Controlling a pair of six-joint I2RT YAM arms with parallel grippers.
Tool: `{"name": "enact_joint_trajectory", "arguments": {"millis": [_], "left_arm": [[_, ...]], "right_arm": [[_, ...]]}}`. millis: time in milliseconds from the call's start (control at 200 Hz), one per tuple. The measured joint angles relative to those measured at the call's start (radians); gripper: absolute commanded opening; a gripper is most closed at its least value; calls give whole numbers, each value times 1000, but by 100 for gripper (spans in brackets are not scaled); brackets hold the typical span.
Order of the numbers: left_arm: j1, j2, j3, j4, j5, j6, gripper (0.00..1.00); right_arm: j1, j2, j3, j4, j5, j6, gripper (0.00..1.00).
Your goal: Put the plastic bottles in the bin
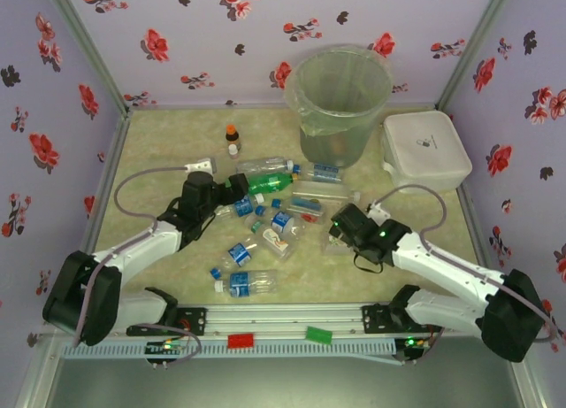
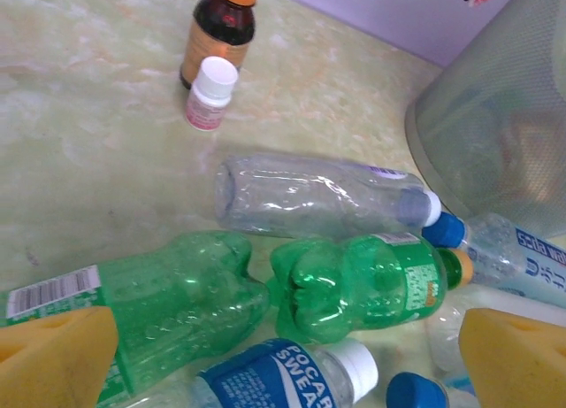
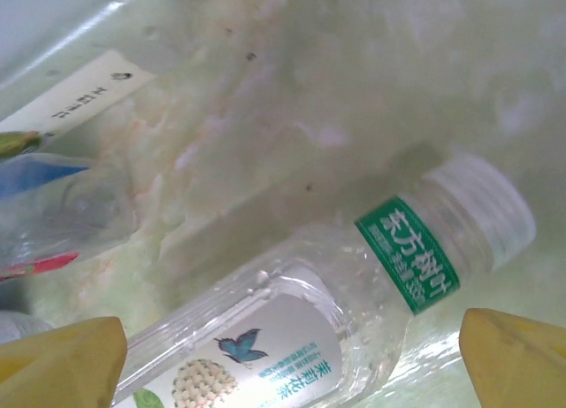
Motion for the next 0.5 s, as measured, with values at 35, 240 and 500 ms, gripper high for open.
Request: {"name": "enact_joint_trajectory", "arguments": {"millis": [35,240,500], "left_arm": [[10,0,-2,0,3,-4,100],[61,-19,-39,-12,8,-27,100],[84,-56,-61,-21,10,-42,100]], "right_arm": [[0,-7,-21,23,-8,44,97],[-8,-5,-116,173,-37,228,97],[-52,58,-147,327,-53,313,96]]}}
